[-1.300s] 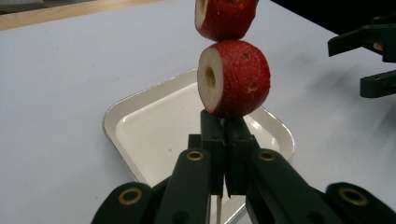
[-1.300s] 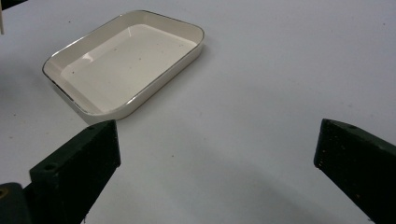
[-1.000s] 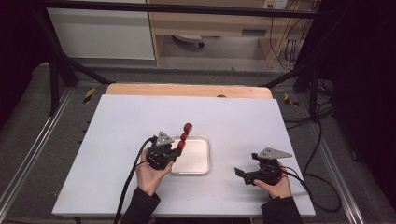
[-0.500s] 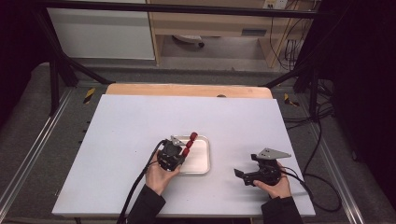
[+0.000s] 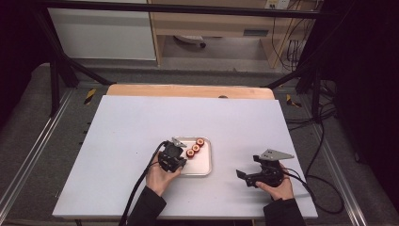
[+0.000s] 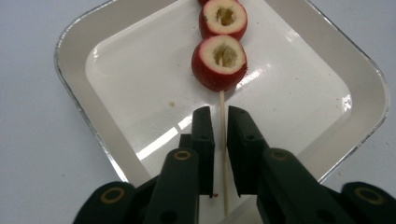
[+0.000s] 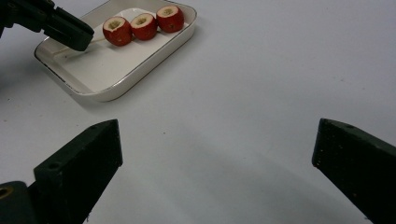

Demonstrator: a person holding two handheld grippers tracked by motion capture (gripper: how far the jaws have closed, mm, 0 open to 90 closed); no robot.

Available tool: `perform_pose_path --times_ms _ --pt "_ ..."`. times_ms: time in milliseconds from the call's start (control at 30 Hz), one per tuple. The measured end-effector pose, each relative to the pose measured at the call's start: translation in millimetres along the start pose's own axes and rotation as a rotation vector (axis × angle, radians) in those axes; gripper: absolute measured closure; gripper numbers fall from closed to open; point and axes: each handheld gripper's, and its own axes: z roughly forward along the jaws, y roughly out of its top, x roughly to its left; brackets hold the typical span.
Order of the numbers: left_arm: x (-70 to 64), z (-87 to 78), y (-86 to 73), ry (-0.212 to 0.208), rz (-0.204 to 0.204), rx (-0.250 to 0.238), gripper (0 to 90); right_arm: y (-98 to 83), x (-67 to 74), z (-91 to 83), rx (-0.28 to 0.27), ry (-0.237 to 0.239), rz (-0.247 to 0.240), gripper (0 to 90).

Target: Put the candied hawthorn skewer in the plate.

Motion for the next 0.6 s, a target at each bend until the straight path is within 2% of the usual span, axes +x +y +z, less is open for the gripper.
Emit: perform_pose_path --times_ms 67,167,333,433,600 --pt "4.4 -6.7 -0.5 -0.02 0.014 -0.032 72.4 0.5 -0.4 -1.1 -0.005 -0.001 0.0 2.2" --pt "15.7 -17.7 -2.8 -0.081 0.032 -0.084 61.7 1.4 -0.6 -2.6 -0.01 -0.003 0.011 1.9" --pt "30.4 -32.5 -7.4 -0.145 0.057 -0.117 44.4 1.7 -1.3 -2.5 -0.006 -0.009 0.007 1.2" --pt "38.0 -42.7 -11.2 -0.135 0.09 -0.138 35.0 1.8 -1.6 -2.2 -0.007 -0.01 0.007 1.0" --pt "51.2 -58.3 -22.0 -0.094 0.093 -0.152 16.7 2.0 -2.0 -2.6 -0.006 -0.013 0.006 0.7"
